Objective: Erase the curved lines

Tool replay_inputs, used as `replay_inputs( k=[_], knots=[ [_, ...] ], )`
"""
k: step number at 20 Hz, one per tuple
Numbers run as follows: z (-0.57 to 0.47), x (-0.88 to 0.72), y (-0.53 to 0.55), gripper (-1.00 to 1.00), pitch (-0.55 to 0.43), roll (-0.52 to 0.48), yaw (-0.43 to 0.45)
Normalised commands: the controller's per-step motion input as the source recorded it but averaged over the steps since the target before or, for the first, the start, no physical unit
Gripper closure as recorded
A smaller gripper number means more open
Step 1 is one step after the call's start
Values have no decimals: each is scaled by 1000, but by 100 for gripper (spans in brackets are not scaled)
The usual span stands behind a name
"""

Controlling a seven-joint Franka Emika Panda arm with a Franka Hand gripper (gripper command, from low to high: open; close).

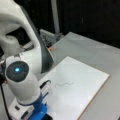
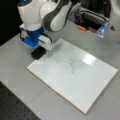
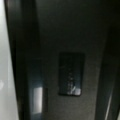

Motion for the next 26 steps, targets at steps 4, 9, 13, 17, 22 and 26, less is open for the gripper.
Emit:
replay_inputs(
  k=[4,9,13,17,22,26],
  knots=[
    [-136,-33,-51,-100,-169,113,16],
    [-114,-63,-18,-100,-170,103,-24],
    [-115,-91,21,100,-174,96,-45],
    [-108,-87,56,100,-172,91,-55],
    [-137,-57,89,100,-189,85,-58],
    [-150,-33,88,100,-204,69,-64]
  ],
)
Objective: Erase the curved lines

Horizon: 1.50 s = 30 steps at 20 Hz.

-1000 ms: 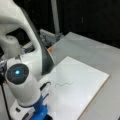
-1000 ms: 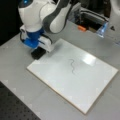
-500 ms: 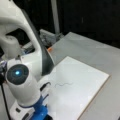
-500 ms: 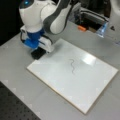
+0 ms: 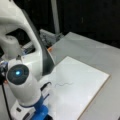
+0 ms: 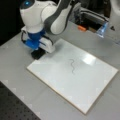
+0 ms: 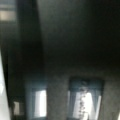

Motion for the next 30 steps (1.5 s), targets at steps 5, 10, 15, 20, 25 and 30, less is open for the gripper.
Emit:
replay_inputs(
  k=[5,10,15,20,25,30],
  knots=[
    [-95,-80,77,100,-189,62,-116],
    [-3,-123,107,100,-154,35,-169],
    [212,-181,225,100,-26,-37,-252],
    [304,-231,422,100,18,-80,-152],
    [271,-279,458,100,48,-154,-23],
    [253,-307,432,100,43,-193,15]
  ],
)
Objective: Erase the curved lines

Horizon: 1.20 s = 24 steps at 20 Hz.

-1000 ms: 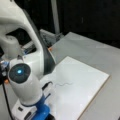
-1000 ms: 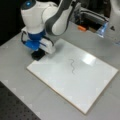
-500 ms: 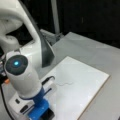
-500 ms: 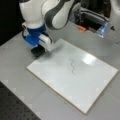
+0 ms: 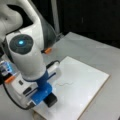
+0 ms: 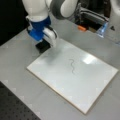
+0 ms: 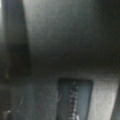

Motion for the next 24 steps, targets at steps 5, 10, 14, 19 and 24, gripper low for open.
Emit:
replay_inputs(
  k=[5,10,14,19,24],
  knots=[
    [232,-380,492,100,-1,-211,-26],
    [-41,-466,391,100,-95,-154,-83],
    [-116,-493,191,100,-164,-70,-109],
    [-141,-418,151,100,-280,-37,-236],
    [-88,-319,268,100,-195,-6,-232]
  ],
)
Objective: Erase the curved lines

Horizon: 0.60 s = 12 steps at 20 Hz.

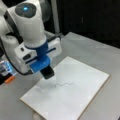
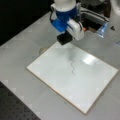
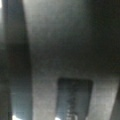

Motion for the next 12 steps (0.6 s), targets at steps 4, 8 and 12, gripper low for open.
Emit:
replay_inputs(
  k=[4,8,12],
  knots=[
    [60,-146,266,100,-119,13,-283],
    [87,-91,141,100,-127,-87,-405],
    [56,-37,-3,100,-60,-72,-329]
  ],
)
